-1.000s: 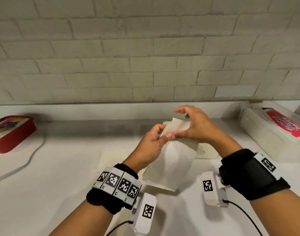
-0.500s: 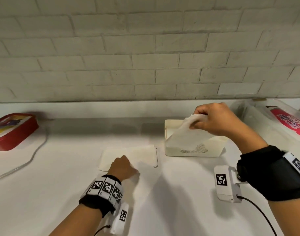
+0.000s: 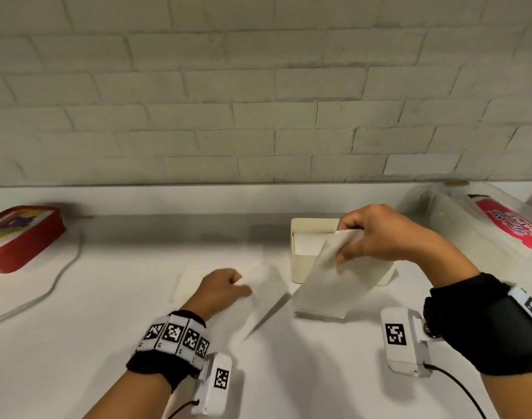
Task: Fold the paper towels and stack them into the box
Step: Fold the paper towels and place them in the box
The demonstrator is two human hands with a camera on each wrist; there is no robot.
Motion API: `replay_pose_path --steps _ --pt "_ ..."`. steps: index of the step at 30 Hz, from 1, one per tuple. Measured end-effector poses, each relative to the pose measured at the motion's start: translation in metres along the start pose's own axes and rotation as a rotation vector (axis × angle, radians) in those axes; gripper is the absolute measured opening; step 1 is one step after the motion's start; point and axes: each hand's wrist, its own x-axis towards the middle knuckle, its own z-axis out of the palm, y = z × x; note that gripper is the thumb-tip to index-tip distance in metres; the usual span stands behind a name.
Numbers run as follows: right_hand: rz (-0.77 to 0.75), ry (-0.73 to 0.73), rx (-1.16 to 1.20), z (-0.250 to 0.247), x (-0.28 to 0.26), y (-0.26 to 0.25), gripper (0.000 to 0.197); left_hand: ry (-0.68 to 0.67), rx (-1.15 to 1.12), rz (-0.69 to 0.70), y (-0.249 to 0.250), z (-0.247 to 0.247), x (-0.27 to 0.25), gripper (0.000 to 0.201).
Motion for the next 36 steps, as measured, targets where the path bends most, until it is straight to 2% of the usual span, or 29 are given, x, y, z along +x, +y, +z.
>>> replay_pose_path --steps 3,6,9,11,13,16,19,21,23,26,29,33,36 --pt "-0.022 -0.089 0.065 0.0 -0.002 -0.005 0.021 -0.014 -0.358 0.125 0.036 -0.011 -0.007 0.019" --pt "-0.039 -0.094 0.135 0.006 0.001 -0.01 0.021 -0.103 -0.486 0.217 0.069 -0.006 -0.015 0.015" --pt "-0.043 -0.007 0.219 0.01 0.005 -0.01 0.021 -0.222 -0.546 0.318 0.09 0.006 -0.021 0.032" --pt "-0.037 0.041 0.256 0.011 0.005 -0.008 0.023 -0.251 -0.547 0.344 0.097 0.014 -0.023 0.044" --pt "-0.044 0.027 0.216 0.01 0.003 -0.006 0.023 -0.217 -0.546 0.332 0.101 0.019 -0.022 0.041" --pt "-0.044 -0.03 0.145 0.006 -0.008 0.0 0.025 -0.108 -0.63 0.212 0.105 0.019 -0.016 0.017" --pt "-0.053 -0.199 0.107 0.005 -0.023 -0.002 0.027 -0.001 -0.649 0.012 0.1 0.016 -0.006 0.021" --pt "-0.063 -0.275 0.072 0.011 -0.028 -0.006 0.025 0.009 -0.652 -0.047 0.098 0.016 -0.005 0.022" --pt "-0.083 -0.237 0.064 0.016 -0.024 -0.01 0.018 -0.012 -0.636 -0.042 0.098 0.021 -0.004 0.021" --pt "-0.08 -0.085 0.088 0.015 -0.012 -0.009 0.019 -0.071 -0.606 0.05 0.101 0.028 -0.008 0.016" --pt "-0.075 -0.007 0.105 0.008 0.0 -0.006 0.025 -0.161 -0.614 0.154 0.105 0.03 -0.014 0.022" --pt "-0.087 0.124 0.094 0.0 0.011 0.0 0.023 -0.258 -0.6 0.251 0.111 0.032 -0.02 0.026" --pt "-0.105 0.139 0.107 -0.001 0.014 0.002 0.029 -0.27 -0.575 0.284 0.115 0.033 -0.021 0.031"
